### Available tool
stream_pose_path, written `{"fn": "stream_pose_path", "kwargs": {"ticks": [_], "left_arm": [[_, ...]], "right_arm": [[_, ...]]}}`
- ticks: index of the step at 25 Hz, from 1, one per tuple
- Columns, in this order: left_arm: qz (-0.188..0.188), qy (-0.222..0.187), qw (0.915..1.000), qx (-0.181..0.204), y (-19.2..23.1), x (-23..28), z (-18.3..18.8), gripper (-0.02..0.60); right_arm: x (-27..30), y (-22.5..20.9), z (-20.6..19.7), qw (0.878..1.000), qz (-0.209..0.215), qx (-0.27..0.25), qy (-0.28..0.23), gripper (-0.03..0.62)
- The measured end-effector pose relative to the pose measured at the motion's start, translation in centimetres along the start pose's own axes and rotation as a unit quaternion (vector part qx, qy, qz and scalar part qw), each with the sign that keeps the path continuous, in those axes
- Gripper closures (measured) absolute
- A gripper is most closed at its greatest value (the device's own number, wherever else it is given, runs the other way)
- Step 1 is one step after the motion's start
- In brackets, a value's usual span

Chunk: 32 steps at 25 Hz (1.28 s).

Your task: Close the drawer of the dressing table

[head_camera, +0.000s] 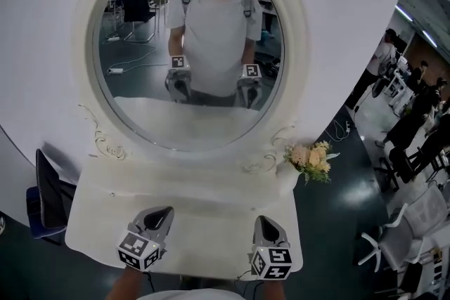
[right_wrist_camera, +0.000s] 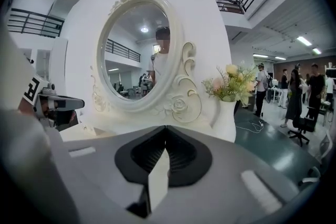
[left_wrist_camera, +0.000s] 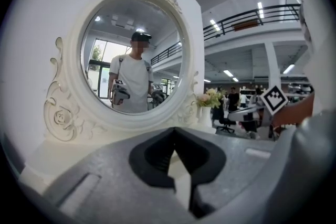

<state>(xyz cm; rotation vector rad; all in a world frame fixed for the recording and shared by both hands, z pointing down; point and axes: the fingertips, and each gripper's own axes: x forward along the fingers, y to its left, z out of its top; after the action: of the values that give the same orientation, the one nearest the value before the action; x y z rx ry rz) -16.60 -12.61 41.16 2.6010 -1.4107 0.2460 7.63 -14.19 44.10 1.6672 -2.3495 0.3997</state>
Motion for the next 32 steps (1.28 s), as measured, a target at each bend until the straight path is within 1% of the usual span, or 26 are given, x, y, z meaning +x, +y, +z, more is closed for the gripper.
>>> {"fn": "stream_pose_path", "kwargs": {"ticks": [4, 6, 9, 12, 21, 24, 32], "left_arm": [[0.009, -0.018, 0.9998, 0.005, 0.9, -0.5, 1.4, 0.583], [0.014, -0.025, 0.9996, 0.002, 1.4, -1.0, 1.9, 0.583], [0.024, -0.031, 0.9992, 0.002, 2.0, -1.7, 2.5, 0.583], [0.029, -0.035, 0.999, 0.004, 2.4, -2.1, 3.1, 0.583], [0.02, -0.05, 0.9985, 0.008, 2.9, -2.8, 4.1, 0.583], [0.012, -0.055, 0.9984, -0.001, 2.7, -3.0, 4.4, 0.583], [0.001, -0.065, 0.9979, 0.002, 1.8, -3.2, 5.2, 0.584]], "right_arm": [[-0.3, 0.0, 1.7, 1.0, -0.004, -0.003, -0.019, 0.592], [-0.6, 0.1, 2.2, 1.0, -0.003, -0.002, -0.023, 0.592], [-1.0, 0.4, 2.8, 1.0, -0.001, -0.005, -0.026, 0.592], [-1.3, 0.4, 3.4, 0.999, -0.008, -0.003, -0.034, 0.592], [-2.3, 1.2, 3.6, 0.999, -0.013, 0.005, -0.035, 0.592], [-2.6, 1.5, 3.9, 0.999, -0.015, 0.005, -0.043, 0.592], [-3.3, 1.7, 3.7, 0.999, -0.019, -0.007, -0.036, 0.592]]}}
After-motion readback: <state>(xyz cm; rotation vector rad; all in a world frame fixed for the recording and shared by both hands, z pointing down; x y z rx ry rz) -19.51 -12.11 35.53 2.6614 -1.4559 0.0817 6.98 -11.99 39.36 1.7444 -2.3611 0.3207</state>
